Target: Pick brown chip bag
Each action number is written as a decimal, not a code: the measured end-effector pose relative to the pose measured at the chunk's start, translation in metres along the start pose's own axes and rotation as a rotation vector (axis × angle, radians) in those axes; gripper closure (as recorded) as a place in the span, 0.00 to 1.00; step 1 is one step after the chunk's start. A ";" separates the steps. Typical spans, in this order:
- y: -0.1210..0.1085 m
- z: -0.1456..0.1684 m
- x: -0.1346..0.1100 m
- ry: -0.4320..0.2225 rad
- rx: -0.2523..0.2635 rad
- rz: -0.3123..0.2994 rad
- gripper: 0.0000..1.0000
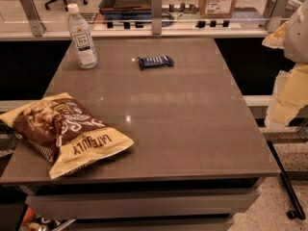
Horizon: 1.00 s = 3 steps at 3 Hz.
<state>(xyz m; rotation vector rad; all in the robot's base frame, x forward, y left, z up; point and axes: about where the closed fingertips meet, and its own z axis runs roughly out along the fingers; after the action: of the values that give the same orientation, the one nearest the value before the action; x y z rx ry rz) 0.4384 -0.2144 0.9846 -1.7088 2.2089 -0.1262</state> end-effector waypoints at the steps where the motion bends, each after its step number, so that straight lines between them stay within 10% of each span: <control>1: 0.000 0.000 0.000 0.000 0.000 0.000 0.00; 3: -0.004 0.005 -0.029 -0.112 0.032 -0.021 0.00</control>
Offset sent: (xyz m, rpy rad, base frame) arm 0.0079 0.0124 0.0004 0.0477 -0.0347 0.0231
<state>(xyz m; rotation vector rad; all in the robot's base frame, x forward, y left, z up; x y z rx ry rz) 0.4499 -0.1871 0.9872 -1.6806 2.0981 -0.0688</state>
